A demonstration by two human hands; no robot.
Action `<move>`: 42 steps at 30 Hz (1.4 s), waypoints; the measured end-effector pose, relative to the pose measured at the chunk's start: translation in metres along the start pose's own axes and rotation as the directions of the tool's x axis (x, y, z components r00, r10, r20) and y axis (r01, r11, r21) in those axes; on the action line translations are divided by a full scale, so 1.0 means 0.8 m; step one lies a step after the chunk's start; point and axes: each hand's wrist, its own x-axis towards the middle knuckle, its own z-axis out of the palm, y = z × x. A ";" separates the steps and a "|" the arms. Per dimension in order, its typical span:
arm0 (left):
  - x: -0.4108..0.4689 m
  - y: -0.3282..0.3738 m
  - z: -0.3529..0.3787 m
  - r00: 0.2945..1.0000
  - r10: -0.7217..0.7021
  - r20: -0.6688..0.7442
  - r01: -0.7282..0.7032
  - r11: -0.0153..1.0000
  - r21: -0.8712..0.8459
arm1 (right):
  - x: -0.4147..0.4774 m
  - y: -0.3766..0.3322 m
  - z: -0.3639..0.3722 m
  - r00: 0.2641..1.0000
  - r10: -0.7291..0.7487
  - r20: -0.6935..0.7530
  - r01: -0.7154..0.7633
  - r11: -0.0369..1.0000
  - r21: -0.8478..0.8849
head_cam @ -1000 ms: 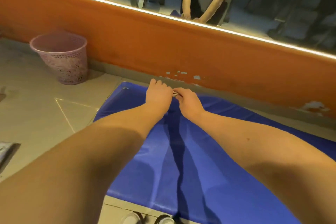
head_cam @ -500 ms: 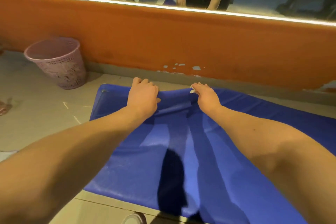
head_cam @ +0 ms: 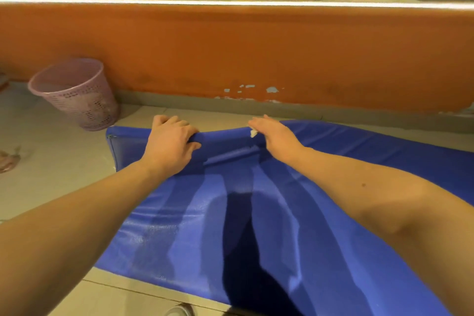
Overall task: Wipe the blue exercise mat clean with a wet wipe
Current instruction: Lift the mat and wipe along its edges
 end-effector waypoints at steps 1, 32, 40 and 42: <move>0.000 0.001 0.001 1.000 0.004 -0.010 -0.004 1.000 -0.004 | -0.004 0.016 -0.010 0.999 0.049 -0.004 -0.049 0.998 -0.046; 0.102 0.159 0.055 0.999 0.039 0.029 -0.036 0.995 -0.094 | -0.078 0.135 -0.102 0.963 0.236 -0.134 -0.262 0.937 -0.233; 0.096 0.154 0.054 0.999 0.033 0.034 -0.028 0.989 -0.146 | -0.041 0.049 -0.052 0.990 0.105 -0.096 -0.108 0.994 -0.031; 0.095 0.151 0.053 0.998 0.051 0.033 -0.045 0.985 -0.164 | -0.041 0.050 -0.049 0.996 0.029 -0.080 -0.029 1.000 0.000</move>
